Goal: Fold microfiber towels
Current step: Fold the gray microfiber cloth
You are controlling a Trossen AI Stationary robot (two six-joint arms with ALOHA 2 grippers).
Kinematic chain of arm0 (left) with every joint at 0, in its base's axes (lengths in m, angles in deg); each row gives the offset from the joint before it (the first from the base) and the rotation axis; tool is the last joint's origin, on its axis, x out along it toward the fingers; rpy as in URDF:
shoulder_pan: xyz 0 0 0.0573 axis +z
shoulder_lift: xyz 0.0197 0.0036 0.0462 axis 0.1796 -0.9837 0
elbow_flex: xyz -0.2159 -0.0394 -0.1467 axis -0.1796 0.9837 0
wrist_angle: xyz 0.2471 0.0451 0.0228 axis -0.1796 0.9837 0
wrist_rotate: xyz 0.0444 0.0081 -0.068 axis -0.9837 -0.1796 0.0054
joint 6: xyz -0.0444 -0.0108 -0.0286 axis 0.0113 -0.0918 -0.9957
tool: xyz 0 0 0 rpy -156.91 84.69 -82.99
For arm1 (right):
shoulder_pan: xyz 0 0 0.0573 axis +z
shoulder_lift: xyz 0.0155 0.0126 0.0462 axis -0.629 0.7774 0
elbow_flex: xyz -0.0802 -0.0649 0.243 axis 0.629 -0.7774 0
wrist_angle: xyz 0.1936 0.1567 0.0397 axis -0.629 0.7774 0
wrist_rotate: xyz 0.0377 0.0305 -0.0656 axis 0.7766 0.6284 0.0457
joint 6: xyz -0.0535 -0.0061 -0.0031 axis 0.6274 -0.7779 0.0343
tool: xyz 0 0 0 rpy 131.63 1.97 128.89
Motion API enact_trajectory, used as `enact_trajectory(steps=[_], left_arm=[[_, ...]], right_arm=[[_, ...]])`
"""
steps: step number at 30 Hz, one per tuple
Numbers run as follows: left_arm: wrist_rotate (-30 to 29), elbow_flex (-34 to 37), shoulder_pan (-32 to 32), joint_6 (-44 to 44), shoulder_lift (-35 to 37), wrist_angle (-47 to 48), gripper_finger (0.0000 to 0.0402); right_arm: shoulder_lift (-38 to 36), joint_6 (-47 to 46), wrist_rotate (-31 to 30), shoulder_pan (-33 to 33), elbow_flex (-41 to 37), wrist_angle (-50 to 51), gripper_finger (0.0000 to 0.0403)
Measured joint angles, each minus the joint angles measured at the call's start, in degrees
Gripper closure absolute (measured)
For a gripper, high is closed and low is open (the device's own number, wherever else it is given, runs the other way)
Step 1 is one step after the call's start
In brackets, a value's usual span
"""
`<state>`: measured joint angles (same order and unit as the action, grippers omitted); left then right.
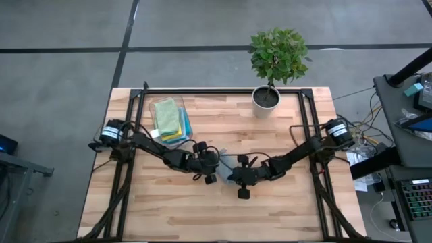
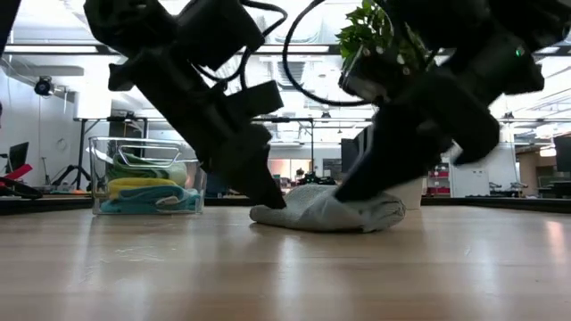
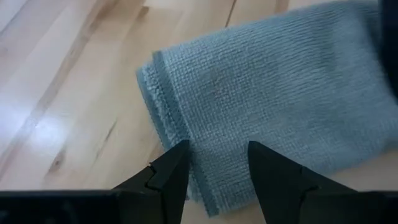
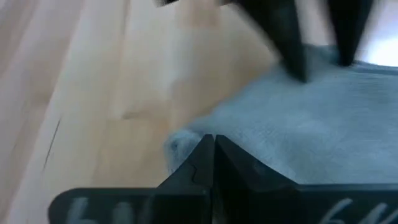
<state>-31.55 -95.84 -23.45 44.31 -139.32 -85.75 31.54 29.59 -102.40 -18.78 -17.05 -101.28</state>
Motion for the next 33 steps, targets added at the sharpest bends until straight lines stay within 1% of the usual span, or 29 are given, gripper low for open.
enact_trajectory(steps=[2, 4, 6, 7, 10, 14, 20, 24, 27, 29, 33], left_arm=[[-1.0, 0.0, 0.0, 0.0, -0.3, 0.3, 0.0252], [-1.4, 0.0, 0.3, -0.1, -0.6, 0.0, 0.0252], [-1.5, 0.0, 0.8, -0.1, -0.7, 0.6, 0.0252], [-1.6, 0.0, 1.1, -0.1, -0.7, 0.5, 0.0252], [-1.8, 0.1, 1.8, -0.1, -1.2, 0.6, 0.0252], [-1.9, 0.0, 2.3, 0.1, -1.2, 0.5, 0.0252], [-1.7, -0.9, 1.4, 0.1, 4.1, 6.2, 0.0252], [0.6, -0.7, -0.1, 0.4, 6.2, 6.1, 0.0252], [1.2, -0.5, -1.0, -1.1, 5.9, 4.2, 0.0252], [1.1, -0.5, -1.5, -2.1, 4.1, 0.8, 0.0252], [1.1, -0.8, -2.0, -2.8, 0.8, -2.2, 0.0252]], right_arm=[[1.3, 2.3, 3.1, 0.2, 0.0, -0.1, 0.0394], [2.3, 2.9, 7.9, 0.4, 0.0, -0.2, 0.0394], [2.9, 2.7, 10.5, 0.9, 0.1, -0.3, 0.0394], [3.0, 2.3, 10.8, 1.4, 0.1, -0.2, 0.0394], [3.1, 1.8, 10.5, 2.3, 0.2, -0.1, 0.0394], [1.4, 1.1, 5.9, 2.9, 0.1, 2.0, 0.0394], [-2.6, 1.8, 5.1, 3.2, 0.1, 3.7, 0.0394], [-3.7, 3.1, 4.9, 3.2, 0.1, 3.0, 0.0394], [-3.9, 4.2, 4.8, 3.2, 0.1, 3.0, 0.0394], [-3.8, 4.9, 4.7, 3.2, 0.1, 2.8, 0.0394], [-2.4, 5.6, 4.8, 3.2, 0.0, 1.1, 0.0394]])
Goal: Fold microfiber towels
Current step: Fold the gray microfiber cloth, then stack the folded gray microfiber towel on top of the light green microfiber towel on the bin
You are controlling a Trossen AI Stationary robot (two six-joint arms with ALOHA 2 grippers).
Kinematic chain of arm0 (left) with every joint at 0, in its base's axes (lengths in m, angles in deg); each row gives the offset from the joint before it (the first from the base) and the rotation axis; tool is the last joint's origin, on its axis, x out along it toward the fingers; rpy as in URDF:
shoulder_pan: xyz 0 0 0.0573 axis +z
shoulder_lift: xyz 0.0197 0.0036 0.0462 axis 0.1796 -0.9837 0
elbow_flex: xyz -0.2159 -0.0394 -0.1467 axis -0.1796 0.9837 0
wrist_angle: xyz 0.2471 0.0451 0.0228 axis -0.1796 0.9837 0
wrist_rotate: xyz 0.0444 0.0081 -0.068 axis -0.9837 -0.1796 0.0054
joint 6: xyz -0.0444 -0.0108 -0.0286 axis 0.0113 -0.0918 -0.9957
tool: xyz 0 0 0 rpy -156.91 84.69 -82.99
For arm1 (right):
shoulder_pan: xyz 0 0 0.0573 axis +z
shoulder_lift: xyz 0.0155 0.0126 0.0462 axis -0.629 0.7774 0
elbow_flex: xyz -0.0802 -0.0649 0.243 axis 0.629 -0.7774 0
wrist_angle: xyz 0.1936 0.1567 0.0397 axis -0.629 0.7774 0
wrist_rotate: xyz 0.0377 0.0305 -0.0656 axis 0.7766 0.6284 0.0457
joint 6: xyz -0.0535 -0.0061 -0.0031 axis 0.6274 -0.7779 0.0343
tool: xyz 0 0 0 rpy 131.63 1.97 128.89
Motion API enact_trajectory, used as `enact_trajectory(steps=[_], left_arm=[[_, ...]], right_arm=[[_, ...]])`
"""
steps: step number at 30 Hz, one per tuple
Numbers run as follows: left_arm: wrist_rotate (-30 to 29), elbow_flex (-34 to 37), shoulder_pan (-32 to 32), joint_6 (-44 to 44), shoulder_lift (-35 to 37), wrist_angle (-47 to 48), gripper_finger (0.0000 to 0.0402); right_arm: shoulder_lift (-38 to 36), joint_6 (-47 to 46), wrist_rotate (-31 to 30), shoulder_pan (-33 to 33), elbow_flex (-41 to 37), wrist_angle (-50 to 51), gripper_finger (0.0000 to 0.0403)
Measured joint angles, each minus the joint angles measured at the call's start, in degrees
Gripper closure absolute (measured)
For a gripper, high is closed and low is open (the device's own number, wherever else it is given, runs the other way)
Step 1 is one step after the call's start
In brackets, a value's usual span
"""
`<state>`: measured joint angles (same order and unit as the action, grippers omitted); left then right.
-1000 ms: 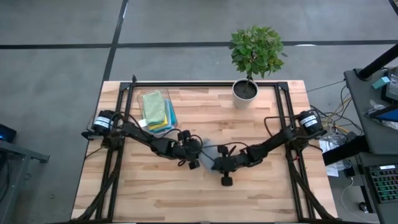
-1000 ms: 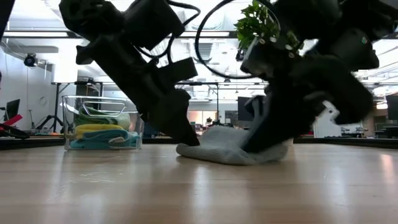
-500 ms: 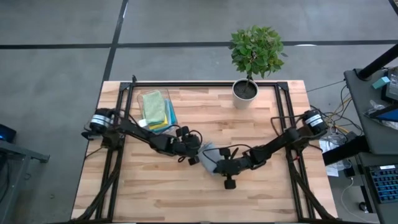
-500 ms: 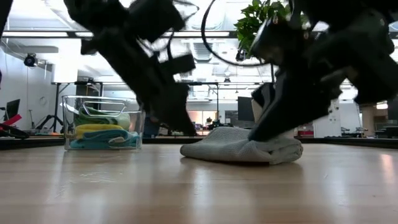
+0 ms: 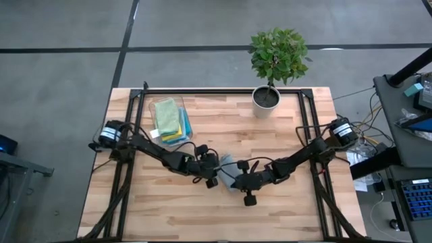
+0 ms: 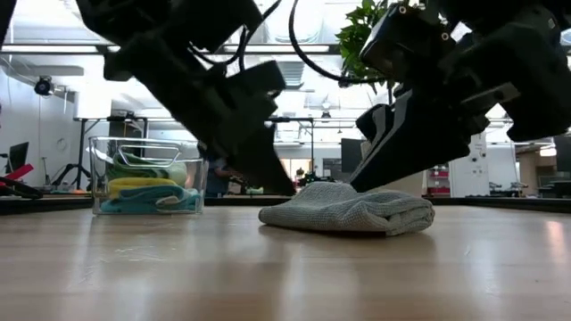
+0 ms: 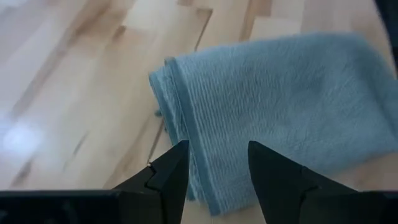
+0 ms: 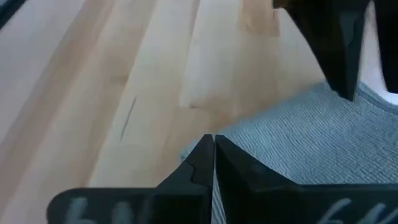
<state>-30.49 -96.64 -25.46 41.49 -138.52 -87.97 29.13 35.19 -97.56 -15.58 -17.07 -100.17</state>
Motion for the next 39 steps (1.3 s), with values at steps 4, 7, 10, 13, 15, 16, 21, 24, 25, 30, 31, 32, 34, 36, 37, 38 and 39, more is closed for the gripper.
enact_trajectory(steps=[4, 7, 10, 13, 15, 16, 21, 24, 25, 30, 31, 32, 34, 36, 37, 38, 39], left_arm=[[-0.3, -0.1, 0.0, -0.3, -1.8, 0.3, 0.0252], [-1.6, 0.2, 0.1, -1.5, -2.1, 1.8, 0.0252], [-2.1, 0.2, 0.1, -1.7, -2.4, 2.8, 0.0252], [-2.1, 0.3, 0.1, -1.6, -2.5, 3.5, 0.0252], [-2.6, 0.3, 0.1, -1.6, -2.5, 4.6, 0.0252], [-3.1, 0.3, 0.2, -1.7, -2.5, 5.2, 0.0252], [-5.2, 0.3, 0.8, -1.6, -2.5, 5.9, 0.0252], [-5.3, 0.1, 0.9, -1.6, -2.2, 6.0, 0.0252], [-5.3, -0.1, 0.9, -1.6, -2.1, 6.0, 0.0252], [-5.2, -0.9, 0.6, -1.1, -1.2, 5.9, 0.0252], [-5.2, -1.0, 0.4, -1.0, -0.8, 5.9, 0.0252], [-5.1, -1.0, 0.3, -0.8, -0.2, 5.9, 0.0252], [-5.1, -1.0, -0.2, -0.1, 0.9, 5.7, 0.0252], [-4.9, -0.8, -0.8, 0.0, 2.1, 5.7, 0.0252], [-4.9, -0.8, -1.0, 0.0, 2.4, 5.4, 0.0252], [-4.9, -0.9, -1.3, 0.1, 2.7, 5.2, 0.0252], [-4.9, -0.8, -1.7, 0.2, 2.8, 5.2, 0.0252]], right_arm=[[2.9, 0.2, 0.7, 0.0, -0.1, -3.5, 0.0394], [4.9, 0.3, 1.6, 0.0, 0.1, -4.8, 0.0394], [6.4, -0.9, 3.9, 0.0, 0.1, -5.2, 0.0394], [6.8, -3.1, 5.7, 0.5, 0.1, -5.4, 0.0394], [6.8, -3.9, 6.1, 1.0, 0.1, -5.5, 0.0394], [6.7, -4.1, 6.2, 1.3, 0.1, -5.4, 0.0394], [6.2, -5.2, 6.6, 1.6, 0.1, -4.1, 0.0394], [5.3, -5.5, 6.8, 1.6, 0.1, -3.4, 0.0394], [4.8, -5.9, 6.8, 1.6, 0.1, -3.2, 0.0394], [1.7, -8.2, 6.8, 1.4, 0.8, 1.6, 0.0394], [1.1, -8.7, 6.8, 1.3, 1.3, 3.2, 0.0394], [0.4, -9.2, 6.8, 1.2, 1.8, 5.0, 0.0393], [-0.9, -9.9, 6.7, 0.9, 2.9, 8.9, 0.0386], [-2.2, -10.5, 6.7, 0.6, 4.2, 12.8, 0.0371], [-2.8, -10.7, 6.6, 0.4, 4.9, 14.9, 0.0362], [-3.4, -10.9, 6.6, 0.1, 5.6, 17.2, 0.0351], [-3.9, -11.7, 6.6, -0.3, 6.4, 19.4, 0.0338]])
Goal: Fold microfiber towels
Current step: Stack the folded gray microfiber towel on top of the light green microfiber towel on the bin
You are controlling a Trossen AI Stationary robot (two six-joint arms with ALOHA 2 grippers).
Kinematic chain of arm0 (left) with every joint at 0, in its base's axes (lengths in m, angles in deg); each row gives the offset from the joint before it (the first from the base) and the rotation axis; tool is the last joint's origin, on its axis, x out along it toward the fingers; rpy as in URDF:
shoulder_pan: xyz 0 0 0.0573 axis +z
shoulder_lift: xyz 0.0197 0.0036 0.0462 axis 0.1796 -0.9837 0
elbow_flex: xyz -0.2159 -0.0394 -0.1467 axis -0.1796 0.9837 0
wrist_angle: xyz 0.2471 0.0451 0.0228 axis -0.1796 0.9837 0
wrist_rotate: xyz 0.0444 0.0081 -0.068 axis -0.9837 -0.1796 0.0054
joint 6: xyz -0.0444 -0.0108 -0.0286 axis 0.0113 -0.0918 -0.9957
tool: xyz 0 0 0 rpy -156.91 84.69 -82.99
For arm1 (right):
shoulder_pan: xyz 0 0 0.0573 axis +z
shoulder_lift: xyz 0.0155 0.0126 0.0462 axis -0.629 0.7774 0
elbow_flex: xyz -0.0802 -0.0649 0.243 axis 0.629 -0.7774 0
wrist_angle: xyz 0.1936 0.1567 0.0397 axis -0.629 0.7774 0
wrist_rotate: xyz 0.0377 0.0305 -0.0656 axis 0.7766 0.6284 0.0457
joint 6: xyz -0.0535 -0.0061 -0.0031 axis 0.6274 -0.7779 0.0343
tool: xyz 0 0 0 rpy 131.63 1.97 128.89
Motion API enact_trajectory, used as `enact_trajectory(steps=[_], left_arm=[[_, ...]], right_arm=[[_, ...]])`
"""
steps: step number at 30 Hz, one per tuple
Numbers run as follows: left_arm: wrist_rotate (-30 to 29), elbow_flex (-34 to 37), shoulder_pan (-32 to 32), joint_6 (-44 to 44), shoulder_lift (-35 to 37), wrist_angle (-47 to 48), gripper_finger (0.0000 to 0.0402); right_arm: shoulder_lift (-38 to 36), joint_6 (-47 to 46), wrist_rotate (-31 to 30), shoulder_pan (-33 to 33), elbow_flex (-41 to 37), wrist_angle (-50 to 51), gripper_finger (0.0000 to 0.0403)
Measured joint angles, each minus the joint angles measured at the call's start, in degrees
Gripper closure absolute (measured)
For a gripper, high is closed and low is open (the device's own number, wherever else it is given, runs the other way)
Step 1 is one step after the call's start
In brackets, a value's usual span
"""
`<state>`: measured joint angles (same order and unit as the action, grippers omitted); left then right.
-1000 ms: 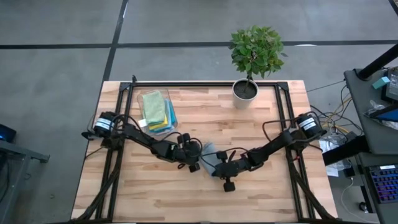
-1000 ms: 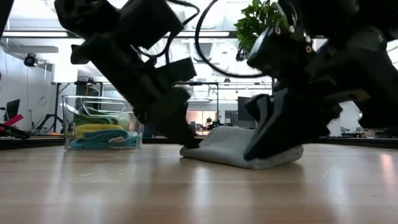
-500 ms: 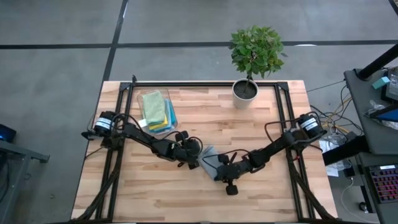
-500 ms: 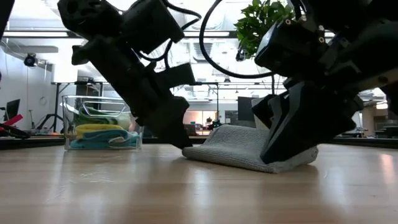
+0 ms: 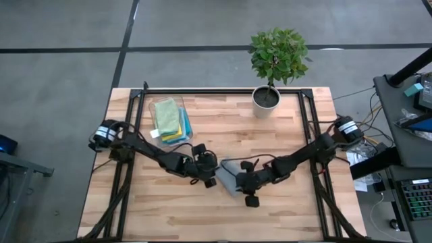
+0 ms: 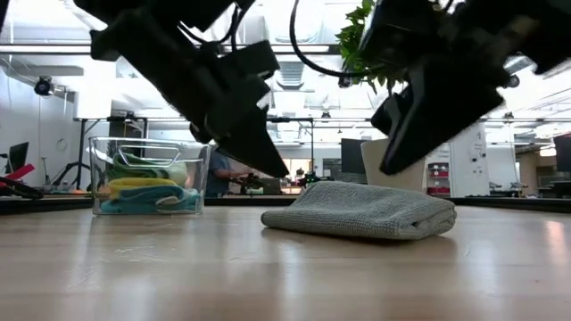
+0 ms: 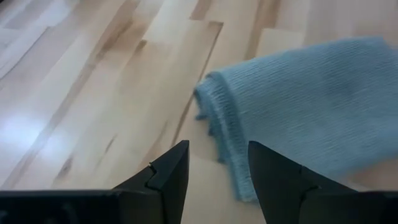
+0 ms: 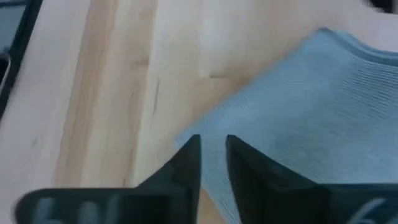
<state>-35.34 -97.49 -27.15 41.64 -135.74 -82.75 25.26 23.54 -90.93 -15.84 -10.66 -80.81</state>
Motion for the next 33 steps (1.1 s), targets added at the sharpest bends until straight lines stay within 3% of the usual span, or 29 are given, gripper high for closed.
enact_trajectory(steps=[7, 13, 18, 27, 33], left_arm=[[0.1, 0.0, -3.4, -0.2, -0.8, -5.3, 0.0252], [0.1, 0.0, -5.1, -0.2, -3.3, -11.7, 0.0252], [0.0, -0.3, -5.5, -0.2, -5.7, -15.4, 0.0252], [0.1, -0.6, -5.6, -1.8, -9.3, -16.0, 0.0252], [0.1, -0.6, -5.7, -3.3, -10.1, -16.0, 0.0252]], right_arm=[[-2.3, -6.1, -0.1, -5.3, 3.6, 13.1, 0.0237], [-2.2, -9.8, 2.5, -11.2, 2.8, 14.0, 0.0158], [-2.2, -10.9, 4.9, -14.2, 1.8, 13.7, 0.0115], [2.2, -10.8, 11.4, -14.7, 0.8, 6.1, 0.0097], [6.1, -11.8, 15.4, -14.7, 0.8, -1.7, 0.0116]])
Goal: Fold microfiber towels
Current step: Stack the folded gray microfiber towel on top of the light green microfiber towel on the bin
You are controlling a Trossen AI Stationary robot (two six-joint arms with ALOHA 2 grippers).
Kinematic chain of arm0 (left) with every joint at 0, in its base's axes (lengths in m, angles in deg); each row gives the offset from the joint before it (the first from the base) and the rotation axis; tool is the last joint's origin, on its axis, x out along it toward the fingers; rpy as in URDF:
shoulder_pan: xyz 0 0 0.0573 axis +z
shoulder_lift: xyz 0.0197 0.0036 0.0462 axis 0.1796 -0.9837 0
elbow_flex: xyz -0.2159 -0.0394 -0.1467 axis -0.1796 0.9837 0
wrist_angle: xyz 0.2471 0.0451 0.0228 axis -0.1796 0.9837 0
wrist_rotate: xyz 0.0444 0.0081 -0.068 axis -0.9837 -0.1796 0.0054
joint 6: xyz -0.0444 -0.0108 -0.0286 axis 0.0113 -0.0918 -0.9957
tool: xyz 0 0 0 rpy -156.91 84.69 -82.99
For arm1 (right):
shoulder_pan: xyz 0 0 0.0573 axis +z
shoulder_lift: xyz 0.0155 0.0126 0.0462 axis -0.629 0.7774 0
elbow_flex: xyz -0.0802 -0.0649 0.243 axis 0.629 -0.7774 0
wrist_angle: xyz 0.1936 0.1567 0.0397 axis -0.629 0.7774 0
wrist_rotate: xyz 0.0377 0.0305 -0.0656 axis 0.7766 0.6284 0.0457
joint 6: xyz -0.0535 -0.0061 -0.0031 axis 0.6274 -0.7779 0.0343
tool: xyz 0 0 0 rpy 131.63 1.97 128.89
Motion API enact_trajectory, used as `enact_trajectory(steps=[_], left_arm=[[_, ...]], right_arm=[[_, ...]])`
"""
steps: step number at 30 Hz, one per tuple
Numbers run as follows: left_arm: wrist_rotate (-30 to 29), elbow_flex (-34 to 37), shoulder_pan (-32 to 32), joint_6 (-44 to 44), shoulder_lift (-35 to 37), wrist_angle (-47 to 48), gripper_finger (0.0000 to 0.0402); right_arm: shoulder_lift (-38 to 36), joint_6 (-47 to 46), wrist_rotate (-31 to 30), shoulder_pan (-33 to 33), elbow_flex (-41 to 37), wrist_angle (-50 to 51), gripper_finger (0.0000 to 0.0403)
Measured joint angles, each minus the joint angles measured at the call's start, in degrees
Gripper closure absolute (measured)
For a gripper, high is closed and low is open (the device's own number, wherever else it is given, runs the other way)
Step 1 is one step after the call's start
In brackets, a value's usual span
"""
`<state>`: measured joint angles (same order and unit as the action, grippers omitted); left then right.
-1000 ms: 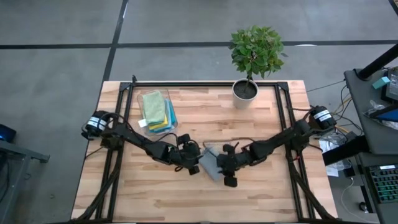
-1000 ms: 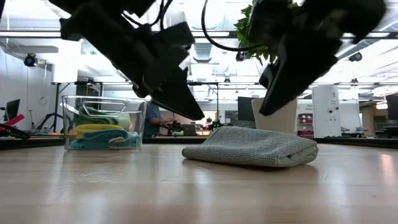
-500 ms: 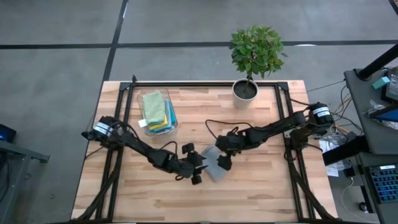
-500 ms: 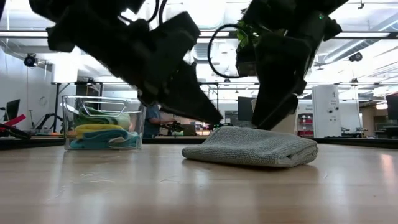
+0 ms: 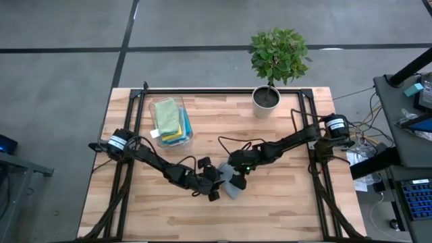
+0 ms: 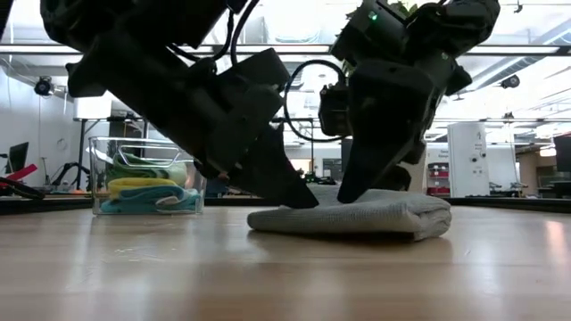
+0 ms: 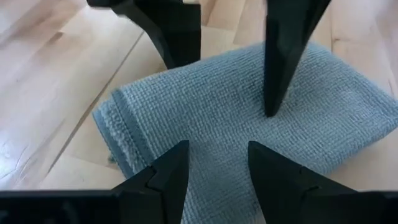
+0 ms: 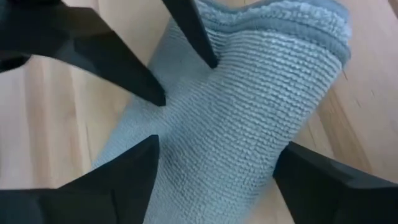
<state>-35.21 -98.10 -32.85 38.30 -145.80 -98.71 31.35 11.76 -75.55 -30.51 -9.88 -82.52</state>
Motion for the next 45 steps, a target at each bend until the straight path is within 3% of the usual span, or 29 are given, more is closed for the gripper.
enact_trajectory(steps=[4, 10, 16, 25, 36, 43, 45], left_arm=[[0.0, 0.2, -0.2, 0.0, 0.2, 0.2, 0.0252], [-2.1, 0.2, -0.9, 0.1, 1.6, 4.8, 0.0252], [-7.3, 0.4, -1.5, 0.5, 8.5, 16.8, 0.0252], [-25.8, 1.3, -4.8, 1.7, 25.8, 36.6, 0.0252], [-41.3, 4.7, -7.0, 16.4, 41.4, 37.2, 0.0252], [-59.2, 10.1, -9.4, 15.2, 49.9, 37.0, 0.0252], [-60.2, 11.4, -10.0, 15.2, 52.0, 36.9, 0.0252]], right_arm=[[0.3, -0.5, 0.0, 0.0, 0.0, -1.7, 0.0165], [0.3, -0.5, 1.5, 0.0, -0.1, -2.7, 0.0282], [0.0, 0.2, 1.5, 0.0, -0.1, -6.8, 0.0384], [-3.3, 0.3, 1.4, -2.0, 2.6, -6.9, 0.0388], [-2.7, 7.8, 1.0, -9.2, 20.2, -0.5, 0.039], [3.8, 7.5, 0.8, -16.6, 30.5, -0.7, 0.039], [7.0, 6.9, 0.9, -18.2, 33.7, -0.7, 0.039]])
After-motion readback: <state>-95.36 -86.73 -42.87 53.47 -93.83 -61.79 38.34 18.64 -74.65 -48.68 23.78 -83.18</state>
